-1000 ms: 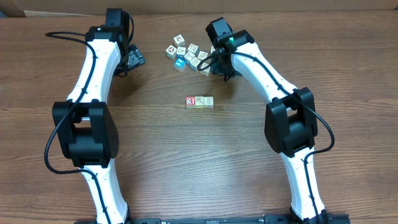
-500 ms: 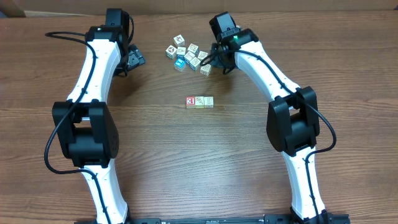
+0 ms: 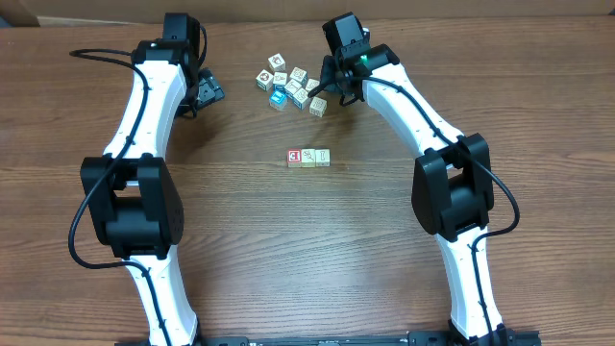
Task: Form a horizontal line
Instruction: 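Raise the right arm back up over the block cluster, then lower the open right gripper onto a white B block in the cluster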
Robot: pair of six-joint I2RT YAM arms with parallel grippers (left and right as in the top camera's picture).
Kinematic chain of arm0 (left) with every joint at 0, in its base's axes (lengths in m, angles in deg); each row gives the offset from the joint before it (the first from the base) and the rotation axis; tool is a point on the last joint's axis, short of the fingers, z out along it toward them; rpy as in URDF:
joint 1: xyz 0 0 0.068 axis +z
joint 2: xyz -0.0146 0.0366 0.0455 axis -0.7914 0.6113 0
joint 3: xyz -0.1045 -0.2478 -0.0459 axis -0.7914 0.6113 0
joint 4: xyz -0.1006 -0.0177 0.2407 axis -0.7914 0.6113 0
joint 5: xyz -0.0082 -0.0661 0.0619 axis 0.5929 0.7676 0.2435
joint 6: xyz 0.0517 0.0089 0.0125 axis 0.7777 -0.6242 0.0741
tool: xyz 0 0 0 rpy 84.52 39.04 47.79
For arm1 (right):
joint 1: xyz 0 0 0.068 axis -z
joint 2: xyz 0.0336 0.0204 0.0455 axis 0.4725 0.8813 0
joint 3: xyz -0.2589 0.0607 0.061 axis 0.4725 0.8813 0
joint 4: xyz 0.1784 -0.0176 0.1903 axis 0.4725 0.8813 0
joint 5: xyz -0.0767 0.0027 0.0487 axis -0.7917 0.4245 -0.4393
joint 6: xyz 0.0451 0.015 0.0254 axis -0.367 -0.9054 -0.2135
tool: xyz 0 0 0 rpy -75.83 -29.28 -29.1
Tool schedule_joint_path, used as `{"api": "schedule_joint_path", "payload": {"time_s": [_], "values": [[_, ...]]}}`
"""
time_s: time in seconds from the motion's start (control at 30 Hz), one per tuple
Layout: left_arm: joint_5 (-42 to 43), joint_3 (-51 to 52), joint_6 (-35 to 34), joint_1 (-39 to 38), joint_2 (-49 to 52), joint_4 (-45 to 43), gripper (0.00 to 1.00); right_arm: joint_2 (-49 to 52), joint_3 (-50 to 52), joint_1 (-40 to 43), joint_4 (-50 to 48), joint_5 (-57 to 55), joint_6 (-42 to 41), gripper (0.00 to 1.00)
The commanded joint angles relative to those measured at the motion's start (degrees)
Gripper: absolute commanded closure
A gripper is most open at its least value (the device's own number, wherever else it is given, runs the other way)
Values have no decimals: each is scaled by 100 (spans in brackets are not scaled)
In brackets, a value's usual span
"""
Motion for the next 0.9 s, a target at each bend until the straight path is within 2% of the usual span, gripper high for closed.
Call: {"api": "schedule_joint_path", "payload": {"time_s": [0.0, 0.07, 0.13, 0.2, 0.3, 0.43, 0.7, 0.87], "values": [[22, -129, 26, -13, 103, -9, 0, 4, 28, -68, -52, 28, -133, 54], [22, -129, 26, -13, 103, -11, 0, 4, 81, -105, -68, 28, -153, 43], [22, -129, 26, -15, 103, -9, 0, 4, 146, -138, -76, 26, -249, 39], [22, -129, 26, -13, 103, -9, 0, 42, 146, -168, -61, 28, -304, 31], [22, -129, 26, -13, 103, -9, 0, 90, 146, -184, -153, 24, -297, 27], [22, -129, 26, -15, 103, -9, 0, 192, 146, -181, -293, 24, -299, 27], [22, -129, 26, -13, 103, -9, 0, 352, 146, -181, -356, 22, -297, 42], [22, -129, 26, -13, 103, -9, 0, 352, 146, -181, -485, 20, -295, 41]]}}
